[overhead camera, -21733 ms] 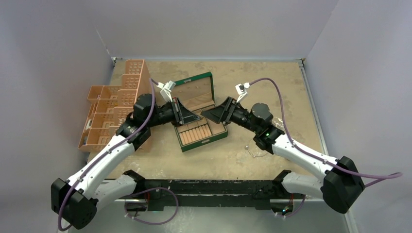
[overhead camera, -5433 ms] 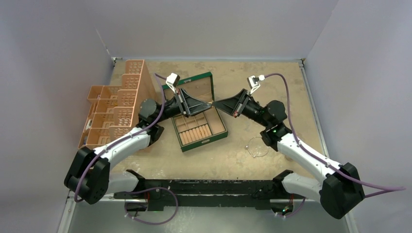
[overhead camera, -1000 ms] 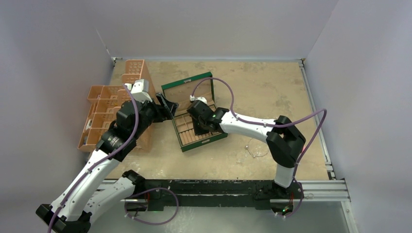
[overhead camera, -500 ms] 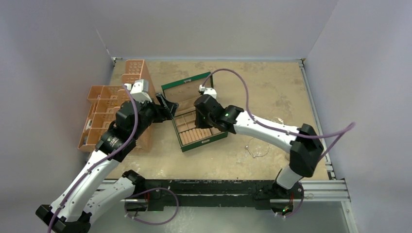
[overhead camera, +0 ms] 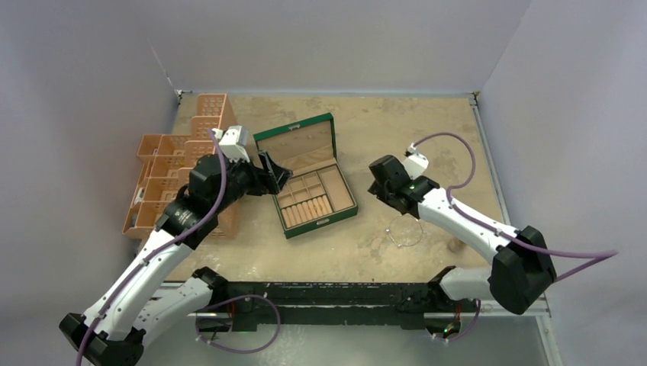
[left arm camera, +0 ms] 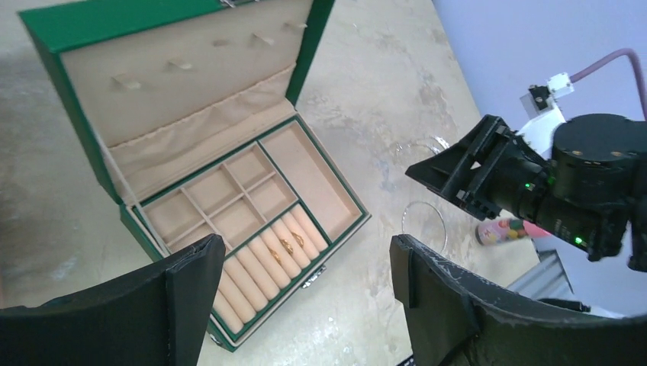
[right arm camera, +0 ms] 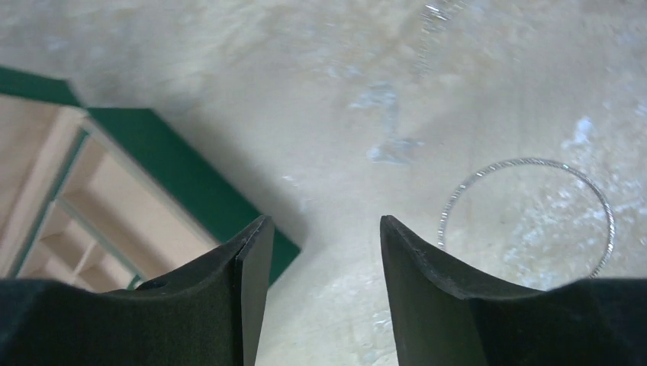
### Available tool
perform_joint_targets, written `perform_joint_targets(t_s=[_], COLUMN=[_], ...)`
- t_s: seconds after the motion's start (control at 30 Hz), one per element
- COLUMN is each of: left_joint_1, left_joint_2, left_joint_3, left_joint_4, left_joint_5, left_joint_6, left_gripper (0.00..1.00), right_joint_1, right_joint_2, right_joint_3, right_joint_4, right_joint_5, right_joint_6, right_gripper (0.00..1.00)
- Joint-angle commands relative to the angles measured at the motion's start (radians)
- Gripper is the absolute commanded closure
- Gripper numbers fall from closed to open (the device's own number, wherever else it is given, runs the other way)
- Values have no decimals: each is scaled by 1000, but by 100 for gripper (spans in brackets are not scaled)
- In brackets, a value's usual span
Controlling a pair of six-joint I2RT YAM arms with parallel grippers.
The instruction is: Organize the mixed jewelry
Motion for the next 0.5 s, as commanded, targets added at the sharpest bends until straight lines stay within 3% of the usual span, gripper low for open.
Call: perform_joint_targets(t_s=[0.0, 0.13, 0.33, 0.47], left_joint_1=[-1, 0, 0, -1], left_joint_2=[19, 31, 20, 18], left_joint_3=[29, 29, 10, 4], left_joint_4=[55, 59, 61, 61], left_joint_5=[100, 120, 112, 108], left_joint_6=[40, 40, 35, 35], left_gripper=[20, 20, 20, 20], right_joint_1=[-38, -41, -41, -41], right_joint_2=[10, 66, 61, 28], right_joint_3=[-79, -116, -186, -214], right_joint_4=[-59, -101, -108, -86], right_joint_5=[41, 22, -28, -96], right_joint_6=[174, 234, 250, 200], right_gripper=[46, 51, 50, 40])
